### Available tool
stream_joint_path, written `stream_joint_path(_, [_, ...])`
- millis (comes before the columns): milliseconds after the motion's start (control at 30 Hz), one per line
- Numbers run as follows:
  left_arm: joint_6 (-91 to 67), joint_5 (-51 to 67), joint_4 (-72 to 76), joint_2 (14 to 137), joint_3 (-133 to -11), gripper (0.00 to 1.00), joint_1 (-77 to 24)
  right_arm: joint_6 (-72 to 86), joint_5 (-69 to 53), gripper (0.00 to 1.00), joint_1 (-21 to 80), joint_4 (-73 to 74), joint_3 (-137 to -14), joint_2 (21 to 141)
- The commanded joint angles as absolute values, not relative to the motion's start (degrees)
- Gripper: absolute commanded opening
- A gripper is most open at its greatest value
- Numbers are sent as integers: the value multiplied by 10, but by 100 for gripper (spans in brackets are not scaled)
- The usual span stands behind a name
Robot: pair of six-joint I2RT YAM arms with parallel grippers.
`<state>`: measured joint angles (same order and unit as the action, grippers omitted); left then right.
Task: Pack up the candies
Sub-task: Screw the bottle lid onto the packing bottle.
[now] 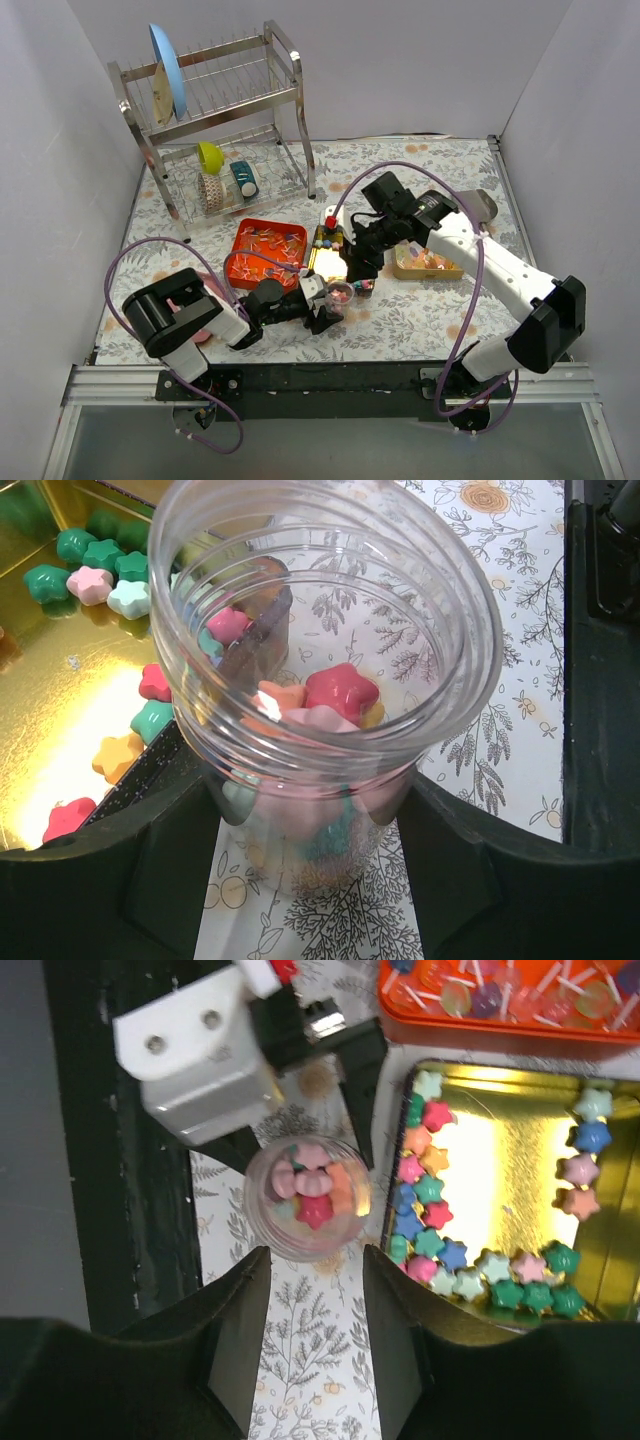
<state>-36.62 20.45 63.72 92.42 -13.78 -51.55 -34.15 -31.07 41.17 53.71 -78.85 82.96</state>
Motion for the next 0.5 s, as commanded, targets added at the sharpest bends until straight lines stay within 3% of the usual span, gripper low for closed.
stream_joint_path(0, [-351, 181, 603, 957, -134, 0, -527, -368, -377, 51, 429, 526, -795, 846])
stream_joint_path(233, [-304, 120, 691, 1024, -138, 0, -605, -411, -392, 48, 432, 507, -738, 829])
stream_joint_path(467, [-311, 119, 689, 1027, -140, 0, -609, -417, -391, 40, 448, 503, -722, 824])
